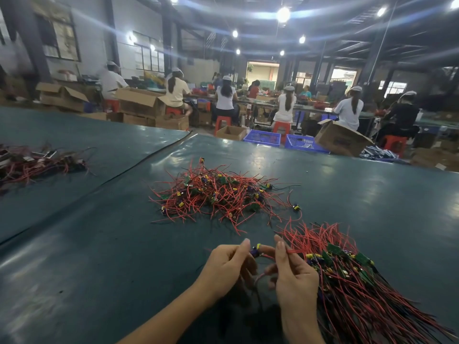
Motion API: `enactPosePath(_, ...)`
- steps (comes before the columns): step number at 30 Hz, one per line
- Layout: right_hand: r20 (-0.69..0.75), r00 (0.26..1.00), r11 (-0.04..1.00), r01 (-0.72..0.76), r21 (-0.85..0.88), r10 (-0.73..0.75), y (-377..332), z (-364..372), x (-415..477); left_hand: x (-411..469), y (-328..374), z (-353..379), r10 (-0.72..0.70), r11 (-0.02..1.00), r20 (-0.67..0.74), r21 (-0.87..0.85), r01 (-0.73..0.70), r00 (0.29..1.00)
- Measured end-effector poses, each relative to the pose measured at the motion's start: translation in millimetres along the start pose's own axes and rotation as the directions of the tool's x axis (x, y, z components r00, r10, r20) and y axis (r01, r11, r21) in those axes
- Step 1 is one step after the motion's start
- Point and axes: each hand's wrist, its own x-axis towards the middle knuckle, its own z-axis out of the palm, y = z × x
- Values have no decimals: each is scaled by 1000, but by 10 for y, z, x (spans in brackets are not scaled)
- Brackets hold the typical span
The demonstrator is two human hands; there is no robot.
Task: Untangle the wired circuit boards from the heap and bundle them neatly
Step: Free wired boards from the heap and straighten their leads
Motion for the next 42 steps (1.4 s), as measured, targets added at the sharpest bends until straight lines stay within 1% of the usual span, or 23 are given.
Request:
enactPosePath(1,3,1000,998,-10,54,10,-12,3,-5,15,-17,1,-52,998,-4,42,52,999)
enactPosePath(2,6,1000,995,-15,94,15,-24,5,-15,24,-29,11,-98,994,-3,47,98,995)
enactPosePath(4,18,1000,990,-19,141,17,-42,12,-34,28,-23,23,-153,988,-11,-2,153,988)
enactPosePath(5,32,999,987,-19,157,14,-53,13,-42,24,-6,25,-167,984,-17,-64,165,986)
enactPosePath(7,53,998,985,-28,171,19,-64,17,-49,13,45,26,-172,958,-19,-235,162,985)
enactPosePath(9,60,997,982,-49,182,39,-67,20,-52,3,85,19,-175,926,-37,-345,152,984)
enactPosePath(13,12,998,983,-69,167,68,-59,10,-36,18,103,13,-224,852,-70,-499,160,972)
enactPosePath(17,-31,988,986,-147,80,149,-14,-10,-3,21,89,-21,-216,814,-43,-560,156,975)
enactPosePath(21,11,985,985,-172,24,171,22,37,-48,-10,87,-19,-149,858,1,-497,130,989)
enactPosePath(23,2,989,989,-147,-4,147,21,57,-69,-15,91,-5,-132,871,-1,-478,116,991)
enactPosePath(26,-18,995,994,-100,-39,100,16,64,-72,-19,104,12,-148,876,9,-464,135,989)
enactPosePath(30,14,998,994,-57,-91,59,0,88,-98,-38,101,27,-136,941,39,-306,141,990)
enactPosePath(33,-4,992,991,-124,-44,124,-31,65,-75,-37,110,34,-43,976,7,-212,43,999)
enactPosePath(37,-119,959,963,-243,115,256,-131,-37,91,-31,144,41,29,985,43,-173,-21,999)
enactPosePath(39,-159,947,948,-248,198,281,-198,-139,182,-26,179,18,55,985,58,-166,-45,997)
enactPosePath(42,-177,942,929,-225,294,284,-251,-273,261,-20,204,-38,88,984,86,-163,-74,992)
